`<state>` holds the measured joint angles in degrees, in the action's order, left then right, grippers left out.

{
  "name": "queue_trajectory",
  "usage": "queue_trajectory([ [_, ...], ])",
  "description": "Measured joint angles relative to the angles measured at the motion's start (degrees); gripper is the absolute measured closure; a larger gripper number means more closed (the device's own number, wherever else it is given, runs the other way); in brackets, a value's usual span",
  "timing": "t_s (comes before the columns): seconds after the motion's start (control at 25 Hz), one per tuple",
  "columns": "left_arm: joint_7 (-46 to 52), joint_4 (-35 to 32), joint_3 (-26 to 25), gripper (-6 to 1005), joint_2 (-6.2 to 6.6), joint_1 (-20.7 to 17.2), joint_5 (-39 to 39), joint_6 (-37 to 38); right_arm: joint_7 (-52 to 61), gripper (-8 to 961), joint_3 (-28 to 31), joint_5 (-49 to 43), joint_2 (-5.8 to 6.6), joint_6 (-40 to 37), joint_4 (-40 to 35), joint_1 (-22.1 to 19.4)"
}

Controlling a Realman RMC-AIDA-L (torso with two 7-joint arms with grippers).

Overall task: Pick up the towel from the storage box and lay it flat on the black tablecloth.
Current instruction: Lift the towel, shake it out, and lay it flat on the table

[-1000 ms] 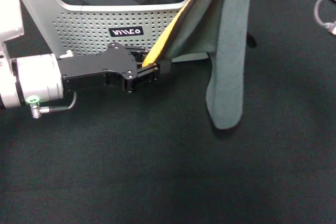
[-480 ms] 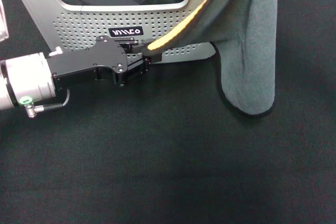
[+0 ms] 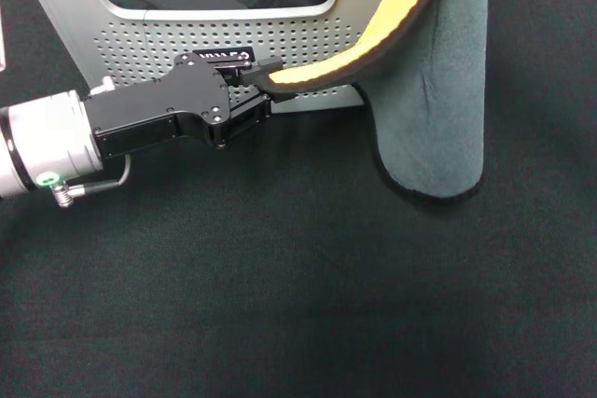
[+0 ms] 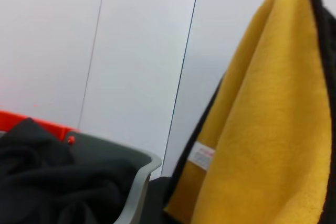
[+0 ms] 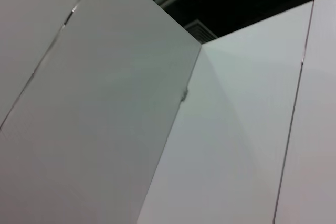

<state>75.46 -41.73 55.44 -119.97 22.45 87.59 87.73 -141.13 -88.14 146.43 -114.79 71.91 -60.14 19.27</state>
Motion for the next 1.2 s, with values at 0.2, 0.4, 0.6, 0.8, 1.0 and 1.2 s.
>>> queue_trajectory([
  [0.2,-1.3,0.8,0.0,746,0.0,0.1,-0.2,0.3,0.0,905,-0.4,-0.3,-0.05,-1.5,0.2,0.1],
  [0.4,-4.7,3.8,0.0,746,0.06,0.6,-1.6,2.3,1.4,903,-0.4,-0.3,-0.12,-2.3,1.7,1.0],
  [0.6,-6.8,4.6,0.3,744,0.05,0.7,-1.3,3.2,2.0,901,-0.4,0.0,-0.31,-2.4,3.0,1.7],
  [0.8,-10.9,6.4,0.8,742,0.0,0.5,-1.5,3.9,4.6,899,-0.1,0.4,-0.39,-2.8,3.0,2.0],
  [1.0,-18.1,10.1,0.5,739,0.0,0.3,-2.3,5.6,5.6,897,-0.3,2.1,-0.43,-3.7,3.1,2.1],
  [1.2,-23.4,12.2,0.6,733,0.0,0.2,-3.8,7.2,8.3,895,-0.3,2.4,-0.43,-5.3,3.3,2.1],
])
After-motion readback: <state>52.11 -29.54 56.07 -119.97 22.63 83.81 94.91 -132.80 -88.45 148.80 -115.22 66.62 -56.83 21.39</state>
